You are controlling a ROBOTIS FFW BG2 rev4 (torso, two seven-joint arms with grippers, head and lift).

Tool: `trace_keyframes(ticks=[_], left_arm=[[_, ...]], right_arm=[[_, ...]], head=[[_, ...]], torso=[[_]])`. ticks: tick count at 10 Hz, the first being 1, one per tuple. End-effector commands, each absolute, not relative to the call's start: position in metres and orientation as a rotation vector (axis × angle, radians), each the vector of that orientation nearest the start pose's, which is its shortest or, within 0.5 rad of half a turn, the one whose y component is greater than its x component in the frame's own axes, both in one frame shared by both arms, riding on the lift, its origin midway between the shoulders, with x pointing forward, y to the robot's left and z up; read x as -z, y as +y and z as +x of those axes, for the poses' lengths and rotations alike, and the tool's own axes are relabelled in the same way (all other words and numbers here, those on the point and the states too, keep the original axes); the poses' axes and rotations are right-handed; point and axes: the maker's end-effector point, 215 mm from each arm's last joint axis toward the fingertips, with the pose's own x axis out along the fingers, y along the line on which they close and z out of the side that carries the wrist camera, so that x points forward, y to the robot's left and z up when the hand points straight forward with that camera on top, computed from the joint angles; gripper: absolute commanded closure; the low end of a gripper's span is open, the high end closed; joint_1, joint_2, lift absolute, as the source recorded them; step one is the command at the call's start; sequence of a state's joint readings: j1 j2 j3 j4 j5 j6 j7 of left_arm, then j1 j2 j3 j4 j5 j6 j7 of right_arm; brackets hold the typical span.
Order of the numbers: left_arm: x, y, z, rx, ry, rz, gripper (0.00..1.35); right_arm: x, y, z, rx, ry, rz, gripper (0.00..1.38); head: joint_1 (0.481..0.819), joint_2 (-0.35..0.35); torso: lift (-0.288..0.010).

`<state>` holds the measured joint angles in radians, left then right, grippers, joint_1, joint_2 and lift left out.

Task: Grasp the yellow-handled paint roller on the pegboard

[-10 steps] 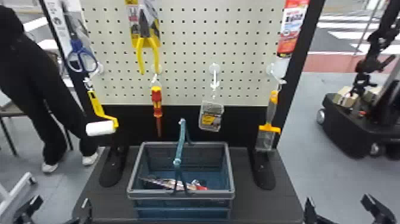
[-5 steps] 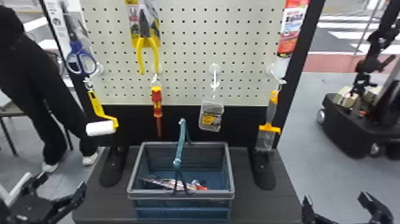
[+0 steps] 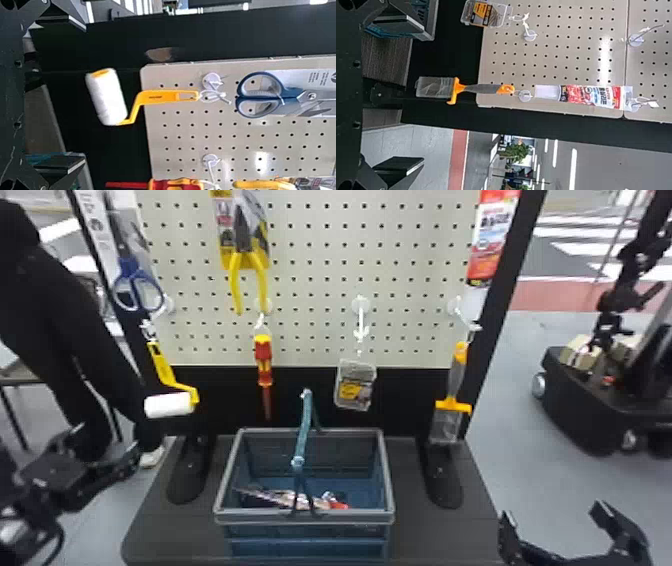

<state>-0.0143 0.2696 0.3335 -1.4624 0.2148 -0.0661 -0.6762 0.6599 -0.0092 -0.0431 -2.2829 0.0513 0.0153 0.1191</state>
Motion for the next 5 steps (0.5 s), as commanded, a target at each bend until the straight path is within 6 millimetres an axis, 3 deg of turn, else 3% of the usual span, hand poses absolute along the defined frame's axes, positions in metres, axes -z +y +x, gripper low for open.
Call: trace_keyframes(ticks=[1,2,5], left_arm=[[0.288,0.365,0.591,0.378,-0.051,0.072,0.14],[0.273,0.357,0.606,0.417,-0.048,0.102,0.14],[0.266,0.346,0.63,0.483,-0.002,0.123,0.14]], right_arm=[[0.275,-0.219,0.408,-0.102,-0.043,-0.083,0.13],[0.275,-0.215,0.409,-0.111,-0.045,-0.08,0.13],[0.274,-0.208,0.41,-0.128,-0.048,-0.073,0.13]], head=[[0.549,0.0],[0.549,0.0],[0.549,0.0]], torso=[[-0.1],[-0.1],[-0.1]])
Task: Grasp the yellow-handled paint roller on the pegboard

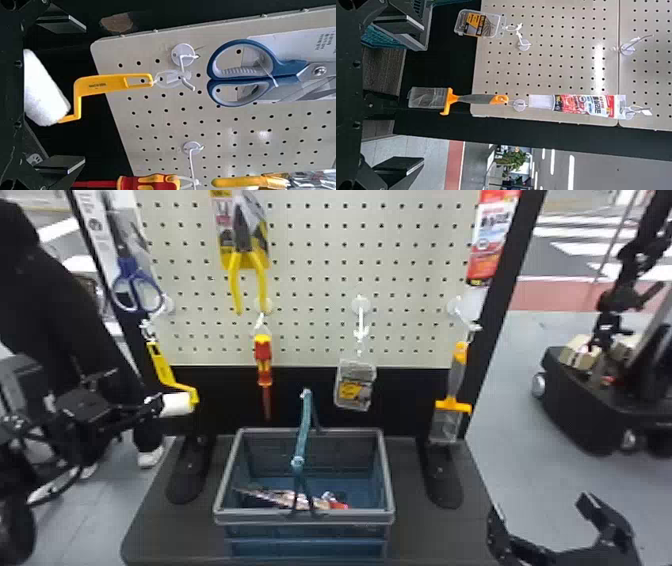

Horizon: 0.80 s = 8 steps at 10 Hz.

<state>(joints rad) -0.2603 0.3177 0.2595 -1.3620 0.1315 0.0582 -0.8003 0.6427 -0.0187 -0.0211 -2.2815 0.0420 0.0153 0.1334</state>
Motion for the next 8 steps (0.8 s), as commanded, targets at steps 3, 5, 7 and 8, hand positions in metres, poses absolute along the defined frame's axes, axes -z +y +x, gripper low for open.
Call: trace_keyframes(ticks=[3,5,7,8], left_arm=[[0.283,0.347,0.646,0.515,0.047,0.077,0.14],[0.283,0.334,0.654,0.549,0.06,0.078,0.14],[0.281,0.326,0.663,0.566,0.066,0.083,0.26],[0.277,0.324,0.666,0.571,0.065,0.097,0.37]], right_arm=[[0.272,-0.205,0.411,-0.139,-0.054,-0.072,0.13],[0.273,-0.202,0.412,-0.154,-0.053,-0.077,0.13],[0.274,-0.198,0.414,-0.169,-0.054,-0.077,0.13],[0.275,-0.197,0.415,-0.173,-0.053,-0.076,0.13]], head=[[0.549,0.0],[0.549,0.0],[0.549,0.0],[0.549,0.0]], torso=[[-0.1],[-0.1],[-0.1],[-0.1]])
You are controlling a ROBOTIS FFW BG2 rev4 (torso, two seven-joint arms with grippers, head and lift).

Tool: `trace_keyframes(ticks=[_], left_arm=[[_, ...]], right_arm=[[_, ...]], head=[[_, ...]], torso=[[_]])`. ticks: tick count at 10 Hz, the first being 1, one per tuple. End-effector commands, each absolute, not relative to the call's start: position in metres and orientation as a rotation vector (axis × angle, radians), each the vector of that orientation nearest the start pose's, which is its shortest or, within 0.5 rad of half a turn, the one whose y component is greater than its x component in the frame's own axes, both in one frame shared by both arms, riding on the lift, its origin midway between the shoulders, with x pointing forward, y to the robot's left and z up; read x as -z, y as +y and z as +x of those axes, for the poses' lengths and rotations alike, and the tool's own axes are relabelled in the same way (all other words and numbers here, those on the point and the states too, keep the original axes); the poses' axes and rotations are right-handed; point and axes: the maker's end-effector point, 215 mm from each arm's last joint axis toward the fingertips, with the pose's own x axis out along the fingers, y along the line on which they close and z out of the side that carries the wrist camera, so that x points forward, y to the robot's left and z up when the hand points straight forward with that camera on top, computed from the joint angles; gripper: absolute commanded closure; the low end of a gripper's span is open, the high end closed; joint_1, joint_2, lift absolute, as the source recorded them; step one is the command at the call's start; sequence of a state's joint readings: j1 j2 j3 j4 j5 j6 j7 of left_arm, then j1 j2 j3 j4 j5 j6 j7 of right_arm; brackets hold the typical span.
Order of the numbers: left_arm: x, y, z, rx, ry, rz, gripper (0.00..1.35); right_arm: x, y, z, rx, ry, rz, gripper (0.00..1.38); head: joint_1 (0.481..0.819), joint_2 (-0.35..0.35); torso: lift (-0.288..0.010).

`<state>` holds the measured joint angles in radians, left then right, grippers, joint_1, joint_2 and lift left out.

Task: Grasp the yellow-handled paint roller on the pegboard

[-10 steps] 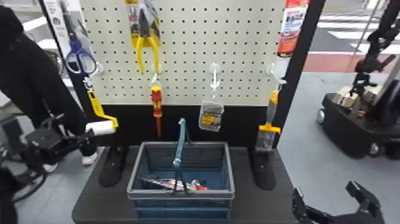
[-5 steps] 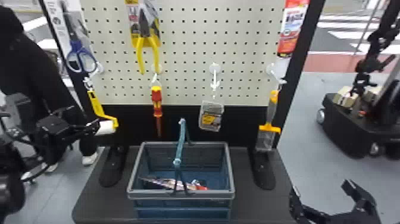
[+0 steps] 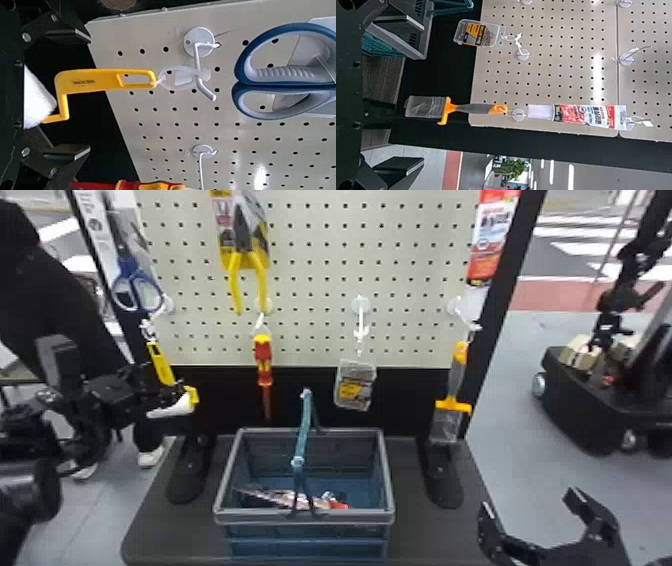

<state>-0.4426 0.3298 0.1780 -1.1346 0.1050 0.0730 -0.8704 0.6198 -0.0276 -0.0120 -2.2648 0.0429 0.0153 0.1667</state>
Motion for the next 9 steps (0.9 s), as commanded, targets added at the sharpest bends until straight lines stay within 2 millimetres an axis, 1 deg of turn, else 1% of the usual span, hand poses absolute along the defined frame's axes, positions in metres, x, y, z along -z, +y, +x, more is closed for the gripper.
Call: trace_keyframes(ticks=[1,2,4,6,9], left_arm=[[0.2779,0.3194,0.669,0.579,0.083,0.123,0.68],[0.281,0.3154,0.6704,0.586,0.1,0.13,0.9],[0.2771,0.3124,0.6724,0.588,0.092,0.131,1.11],[0.2737,0.3106,0.6737,0.59,0.084,0.131,1.12],[0.2756,0.3159,0.6718,0.578,0.08,0.124,1.12]], right_arm=[[0.2755,-0.1965,0.415,-0.177,-0.053,-0.079,0.13],[0.2746,-0.1961,0.4155,-0.18,-0.055,-0.08,0.13],[0.2759,-0.1969,0.4155,-0.179,-0.052,-0.079,0.13],[0.2773,-0.1962,0.4154,-0.181,-0.05,-0.079,0.13],[0.2801,-0.1962,0.4153,-0.183,-0.045,-0.08,0.13]], head=[[0.549,0.0],[0.549,0.0],[0.549,0.0],[0.549,0.0],[0.549,0.0]], torso=[[-0.1],[-0.1],[-0.1],[-0.1],[-0.1]])
